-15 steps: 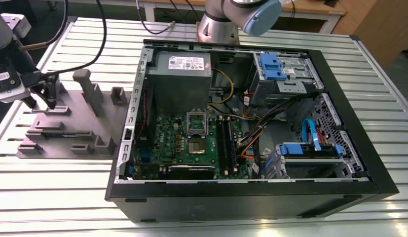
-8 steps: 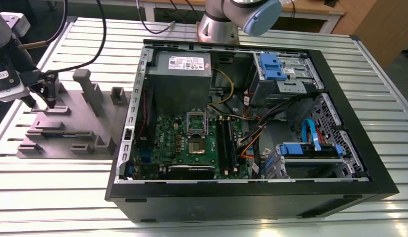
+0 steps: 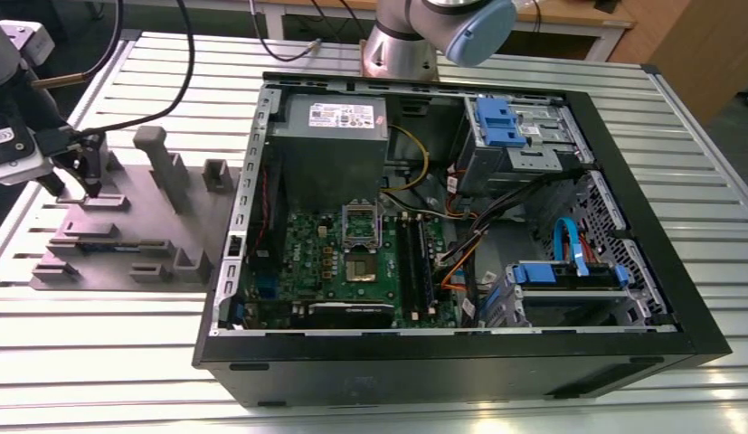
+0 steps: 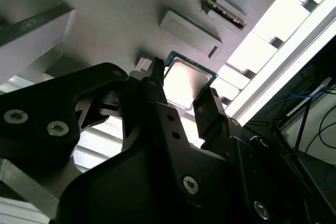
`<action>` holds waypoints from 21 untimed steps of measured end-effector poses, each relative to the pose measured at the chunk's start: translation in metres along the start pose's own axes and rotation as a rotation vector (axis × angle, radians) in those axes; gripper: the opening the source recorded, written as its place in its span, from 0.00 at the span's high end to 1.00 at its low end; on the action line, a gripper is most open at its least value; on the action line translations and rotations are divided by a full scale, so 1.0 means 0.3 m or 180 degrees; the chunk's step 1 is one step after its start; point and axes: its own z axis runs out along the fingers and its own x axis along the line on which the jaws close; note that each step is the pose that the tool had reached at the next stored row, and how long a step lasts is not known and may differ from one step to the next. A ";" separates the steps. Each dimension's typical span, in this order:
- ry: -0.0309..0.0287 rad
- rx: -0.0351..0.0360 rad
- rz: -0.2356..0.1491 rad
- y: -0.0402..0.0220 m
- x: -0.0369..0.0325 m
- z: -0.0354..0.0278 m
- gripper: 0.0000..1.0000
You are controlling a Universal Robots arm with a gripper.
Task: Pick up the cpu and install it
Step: 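Pick up the cpu and move it towards the insertion slot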
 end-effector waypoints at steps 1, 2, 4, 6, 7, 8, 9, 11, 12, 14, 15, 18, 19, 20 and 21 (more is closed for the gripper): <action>-0.0001 0.0000 0.0000 0.000 0.000 -0.001 0.53; -0.0001 -0.0001 0.0000 0.000 0.000 -0.003 0.53; -0.0001 -0.0001 0.0000 0.000 0.000 -0.008 0.53; -0.0001 -0.0001 0.0000 0.001 0.000 -0.013 0.53; -0.0001 -0.0001 0.0000 0.001 0.000 -0.016 0.53; -0.0001 -0.0001 0.0000 0.001 0.000 -0.018 0.53; -0.0001 -0.0001 0.0000 0.001 0.000 -0.020 0.53; -0.0001 -0.0001 0.0000 0.001 0.000 -0.024 0.53; -0.0001 -0.0001 0.0000 0.001 0.000 -0.025 0.53; -0.0001 -0.0001 0.0000 0.002 0.000 -0.029 0.53; -0.0001 -0.0001 0.0000 0.002 0.000 -0.030 0.53; -0.0001 -0.0001 0.0000 0.002 0.001 -0.036 0.53; -0.0001 -0.0001 0.0000 0.002 0.001 -0.038 0.53; -0.0001 -0.0001 0.0000 0.002 0.001 -0.041 0.53; -0.0001 0.0000 0.0000 0.002 0.001 -0.043 0.53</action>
